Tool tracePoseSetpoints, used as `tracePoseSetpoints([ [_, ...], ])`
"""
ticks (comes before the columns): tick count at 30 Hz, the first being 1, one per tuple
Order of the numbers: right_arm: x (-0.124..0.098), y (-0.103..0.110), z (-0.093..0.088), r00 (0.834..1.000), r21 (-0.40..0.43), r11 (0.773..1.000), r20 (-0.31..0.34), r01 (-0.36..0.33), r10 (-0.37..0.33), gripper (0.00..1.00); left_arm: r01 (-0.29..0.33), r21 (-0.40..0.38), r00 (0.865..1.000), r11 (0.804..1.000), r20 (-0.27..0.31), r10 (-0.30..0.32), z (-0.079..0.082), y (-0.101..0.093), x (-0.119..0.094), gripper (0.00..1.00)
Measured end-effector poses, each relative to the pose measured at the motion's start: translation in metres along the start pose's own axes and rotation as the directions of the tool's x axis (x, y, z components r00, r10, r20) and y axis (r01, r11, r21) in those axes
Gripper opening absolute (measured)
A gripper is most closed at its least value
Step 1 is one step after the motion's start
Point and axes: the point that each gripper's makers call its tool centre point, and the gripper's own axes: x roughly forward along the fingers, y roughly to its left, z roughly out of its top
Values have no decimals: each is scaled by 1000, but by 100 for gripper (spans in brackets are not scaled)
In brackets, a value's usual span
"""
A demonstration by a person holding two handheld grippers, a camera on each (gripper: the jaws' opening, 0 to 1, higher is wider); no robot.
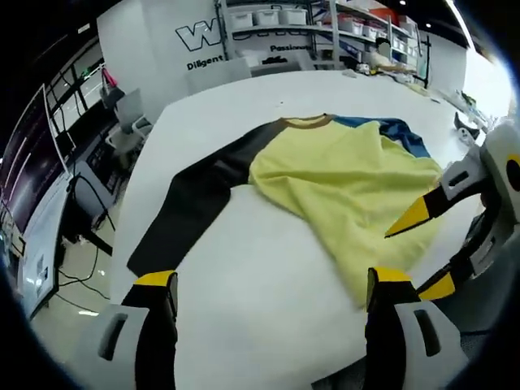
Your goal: Fold the garment on the visible template until the final outline fits inside the template.
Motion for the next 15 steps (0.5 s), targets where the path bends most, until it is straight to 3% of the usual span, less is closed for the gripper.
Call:
tracePoseSetpoints([
  [7, 22, 5, -6, 999, -62, 998, -37, -27, 25, 24, 16, 23, 1000, 1000, -10, -16, -5, -7, -5, 99],
  [13, 32, 6, -13, 997, -93, 995, -67, -38, 32, 0, 29, 26, 1000, 999, -12, -29, -6, -8, -4, 99],
  [15, 30, 6, -13, 997, -76, 996, -69, -36, 30, 0, 30, 24, 999, 999, -15, -30, -6, -8, -4, 99],
])
